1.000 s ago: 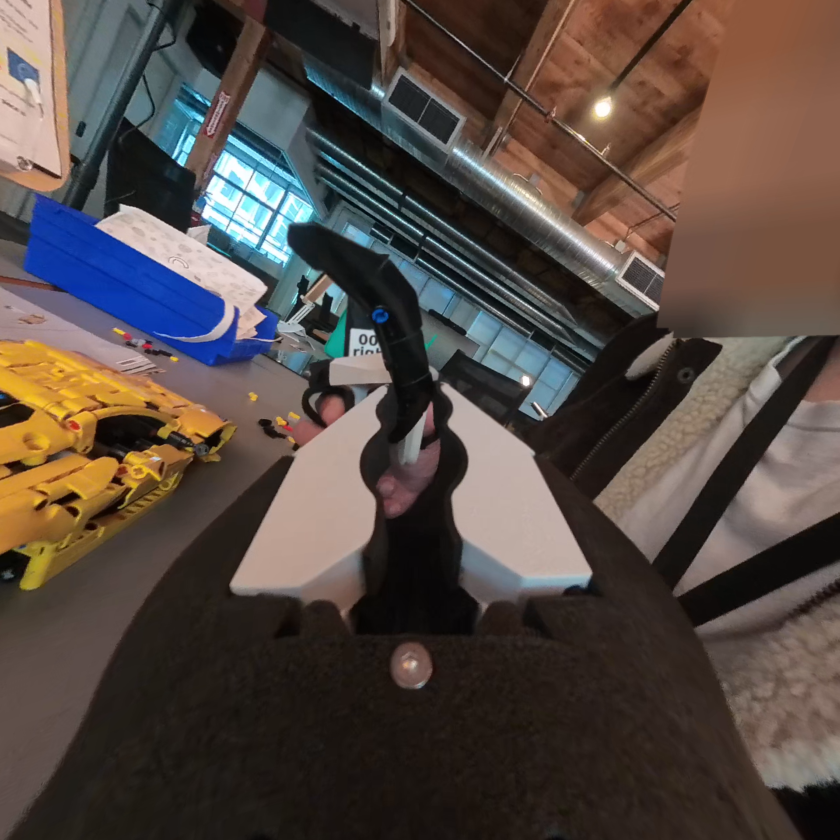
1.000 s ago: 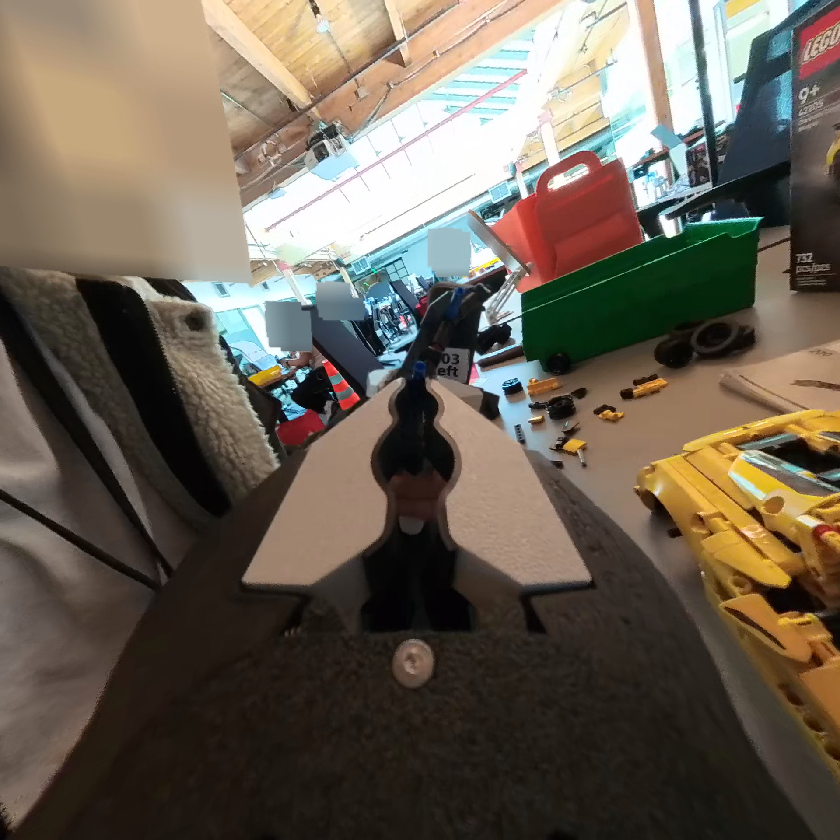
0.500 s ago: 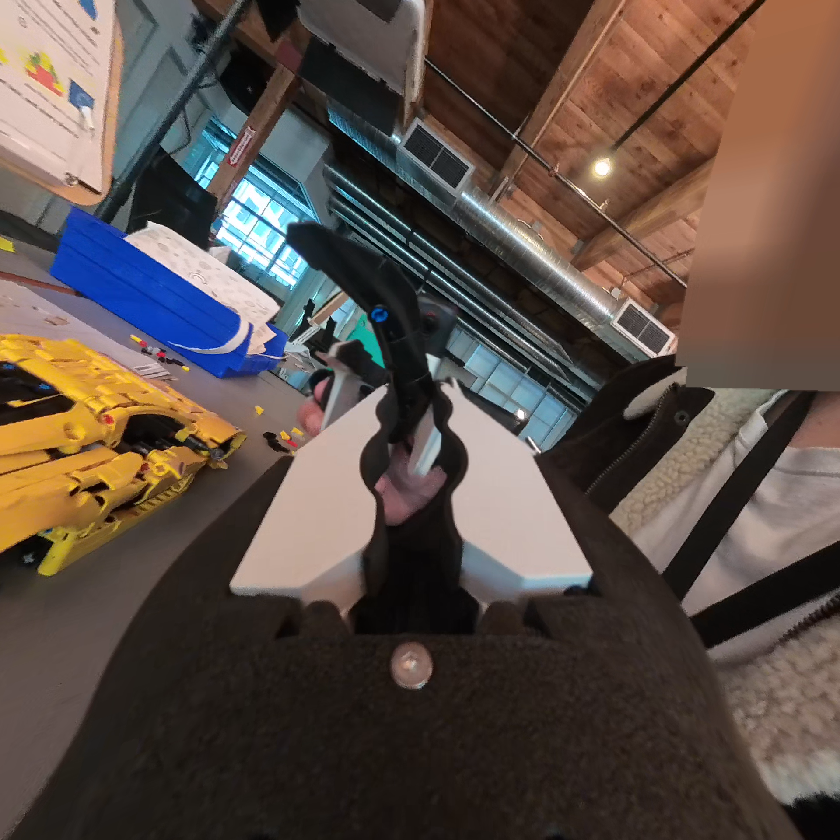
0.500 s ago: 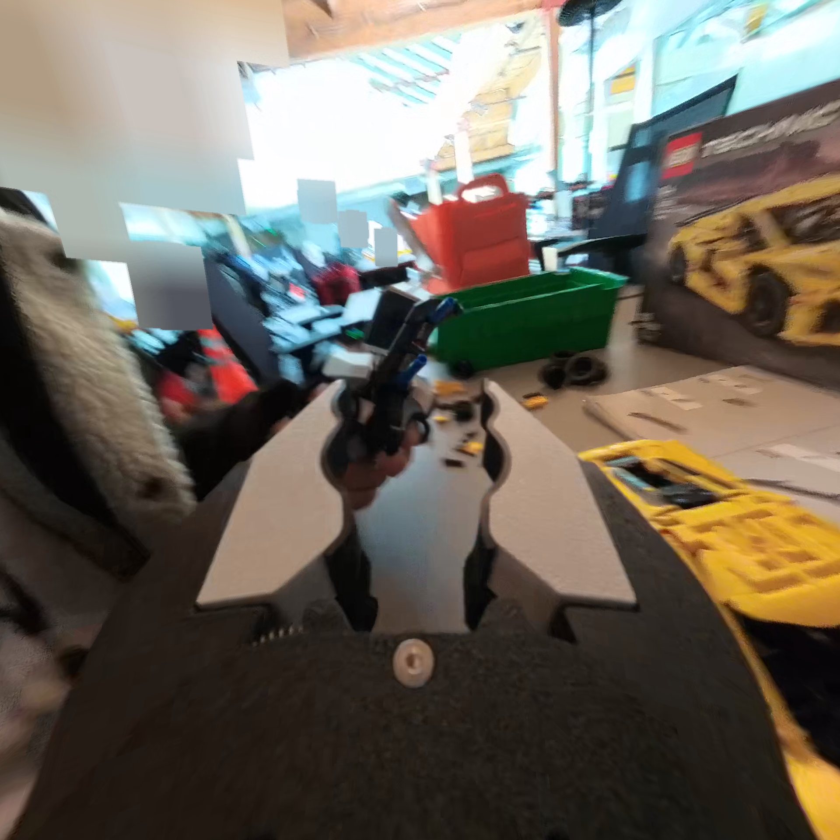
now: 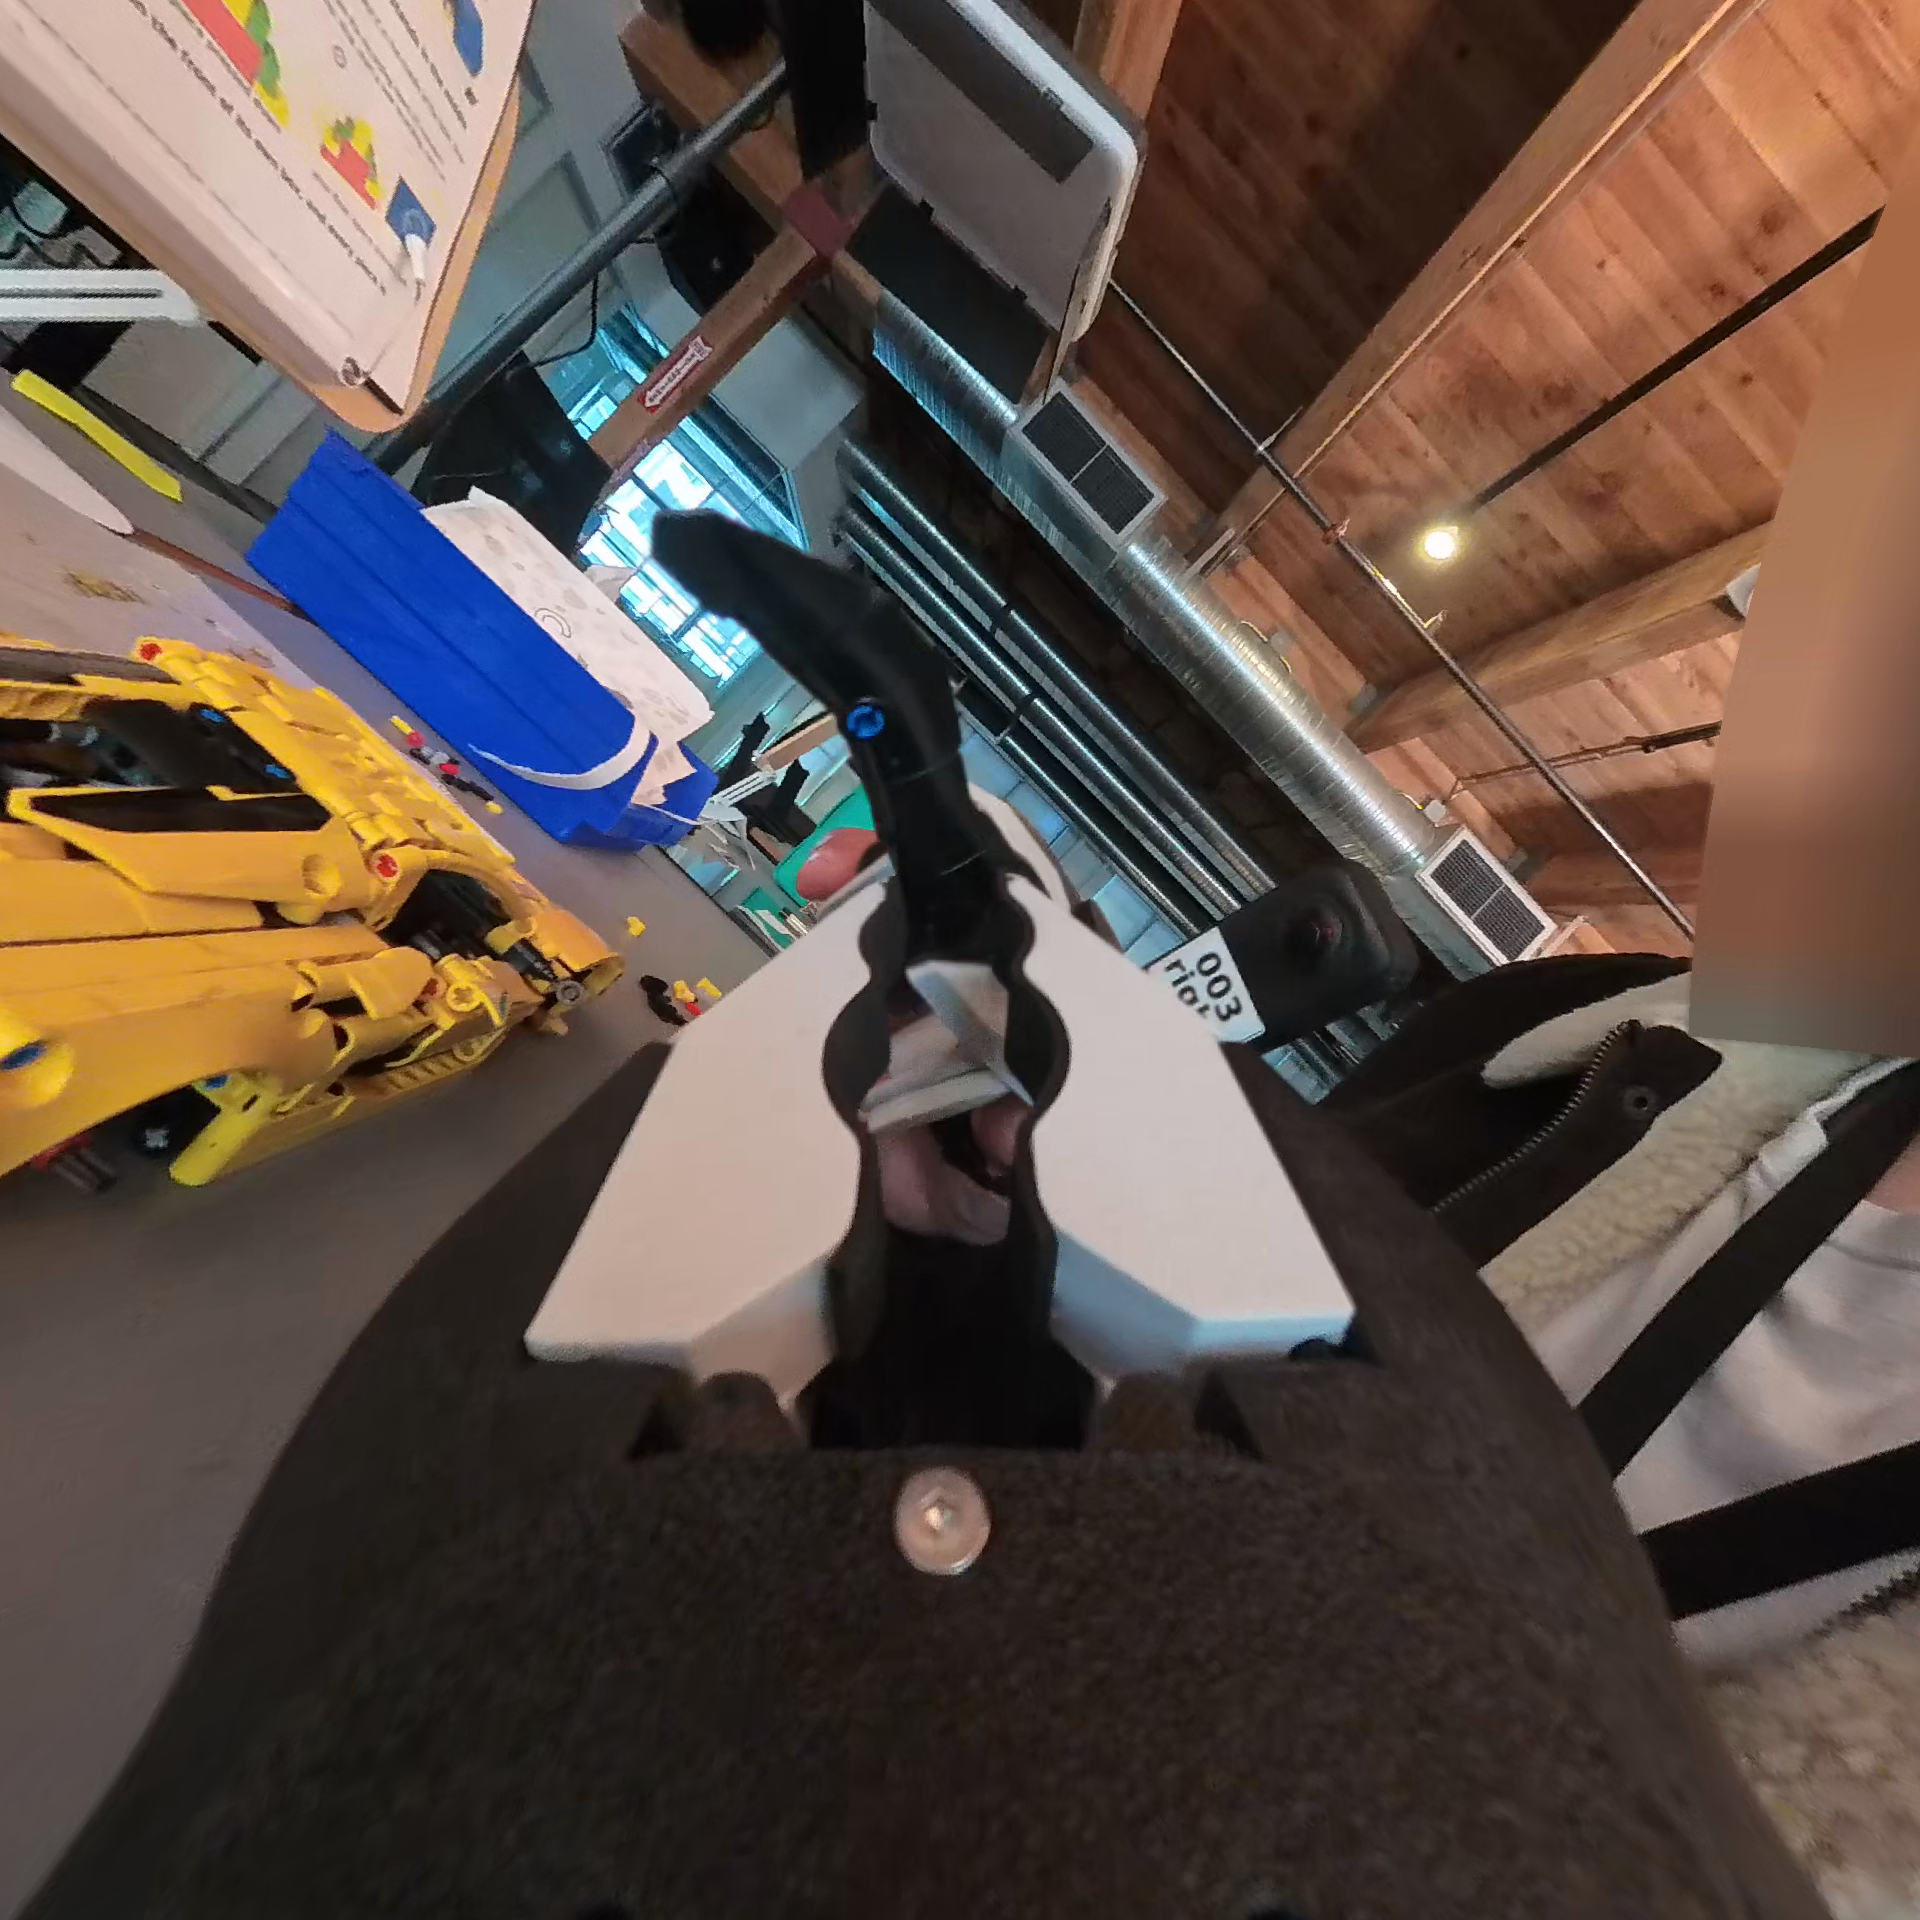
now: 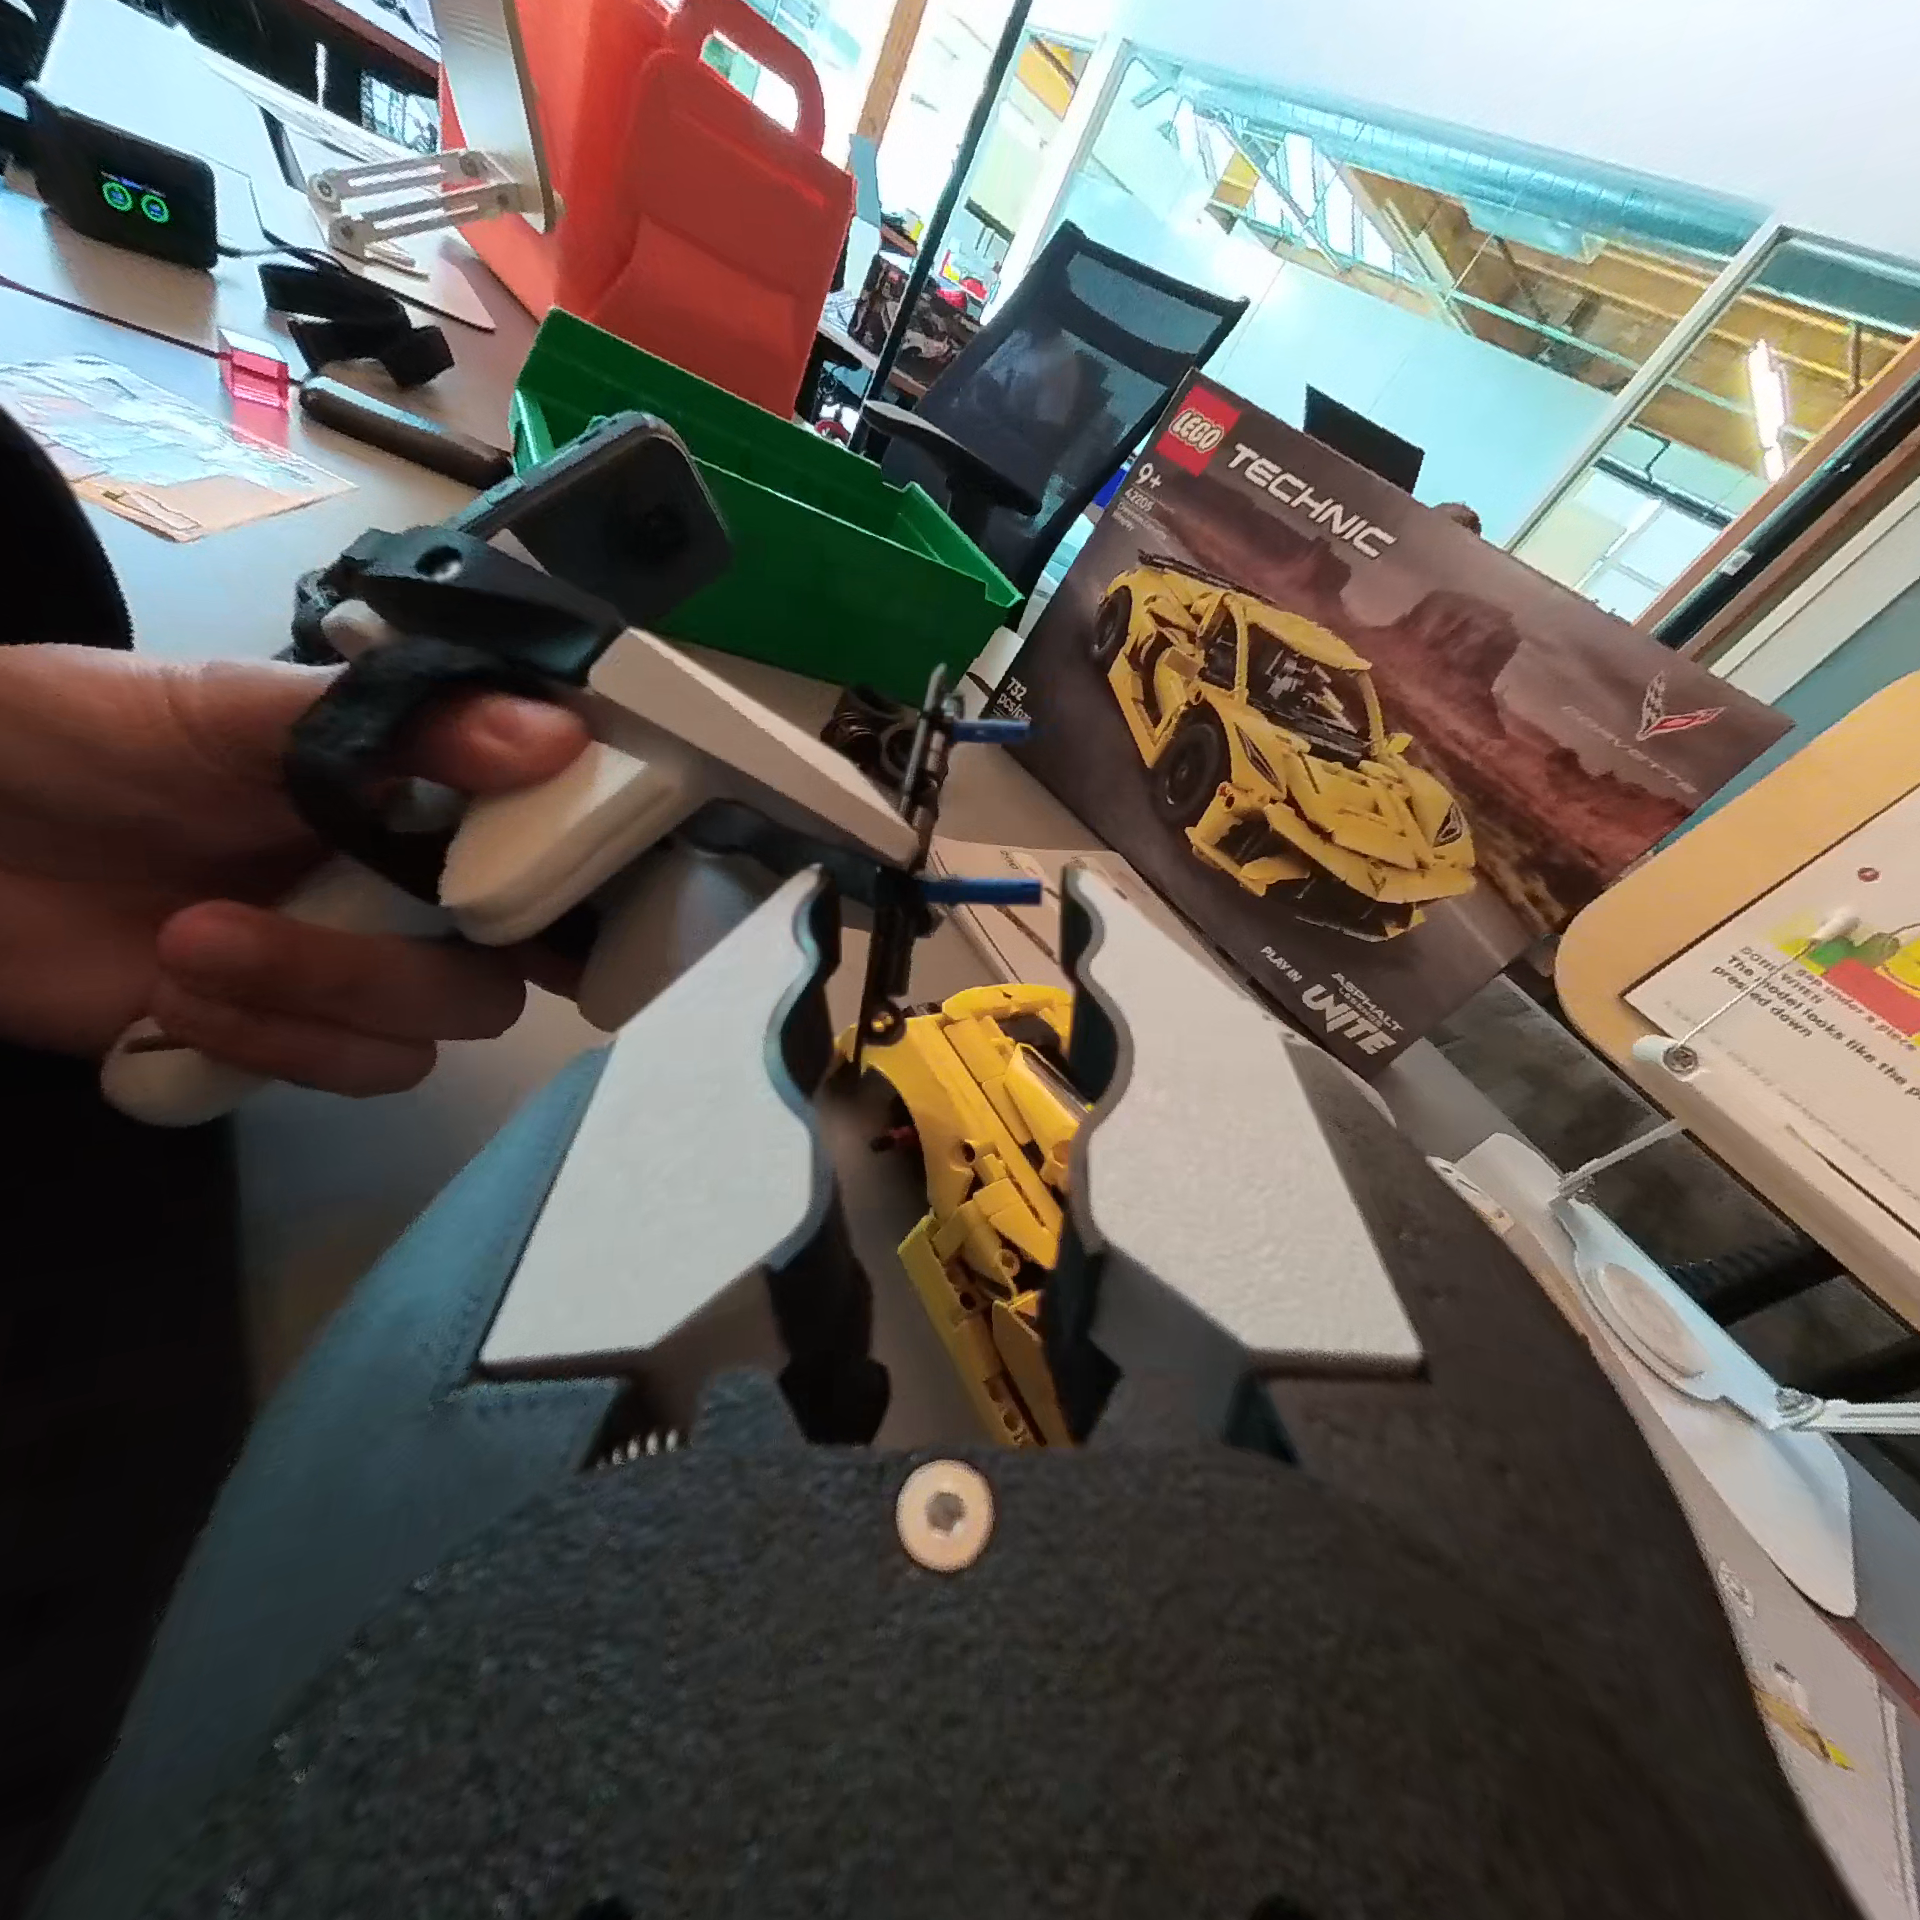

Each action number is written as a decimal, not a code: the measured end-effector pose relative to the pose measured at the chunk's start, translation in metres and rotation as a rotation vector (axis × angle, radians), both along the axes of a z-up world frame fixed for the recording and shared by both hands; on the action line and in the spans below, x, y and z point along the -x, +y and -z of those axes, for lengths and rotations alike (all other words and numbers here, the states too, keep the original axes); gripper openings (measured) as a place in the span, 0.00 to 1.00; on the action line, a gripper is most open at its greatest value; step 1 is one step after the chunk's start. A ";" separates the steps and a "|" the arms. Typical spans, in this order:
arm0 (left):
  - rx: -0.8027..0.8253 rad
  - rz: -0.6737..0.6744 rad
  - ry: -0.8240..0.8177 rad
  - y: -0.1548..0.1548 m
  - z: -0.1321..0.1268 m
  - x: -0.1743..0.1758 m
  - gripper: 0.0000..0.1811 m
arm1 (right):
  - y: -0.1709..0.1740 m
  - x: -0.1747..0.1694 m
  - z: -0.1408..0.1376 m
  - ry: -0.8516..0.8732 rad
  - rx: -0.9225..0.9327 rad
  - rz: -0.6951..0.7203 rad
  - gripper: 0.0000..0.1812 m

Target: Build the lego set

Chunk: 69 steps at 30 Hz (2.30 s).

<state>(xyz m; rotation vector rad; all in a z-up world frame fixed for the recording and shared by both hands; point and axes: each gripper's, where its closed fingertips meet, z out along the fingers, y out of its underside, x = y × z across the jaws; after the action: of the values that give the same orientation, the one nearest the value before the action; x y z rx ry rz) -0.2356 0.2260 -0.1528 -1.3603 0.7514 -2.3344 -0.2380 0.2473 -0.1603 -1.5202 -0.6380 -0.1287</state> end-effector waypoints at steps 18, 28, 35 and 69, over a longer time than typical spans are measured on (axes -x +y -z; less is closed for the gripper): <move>-0.055 -0.003 0.016 -0.005 0.001 -0.001 0.08 | -0.005 0.004 0.006 0.077 0.078 -0.066 0.14; -0.091 -0.046 0.100 -0.001 0.013 -0.011 0.10 | -0.005 -0.009 0.015 0.047 0.064 -0.028 0.14; -0.008 -0.124 0.092 0.024 0.015 -0.006 0.13 | -0.007 -0.014 0.021 -0.009 0.057 -0.013 0.14; -0.205 -0.388 0.206 0.120 0.011 0.008 0.09 | 0.003 -0.257 0.049 0.601 0.293 0.464 0.18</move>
<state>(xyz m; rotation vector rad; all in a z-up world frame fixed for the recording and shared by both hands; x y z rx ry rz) -0.2439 0.3463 -0.1639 -1.5119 0.6889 -1.7912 0.0191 0.2503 -0.2088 -1.8546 0.1897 0.0766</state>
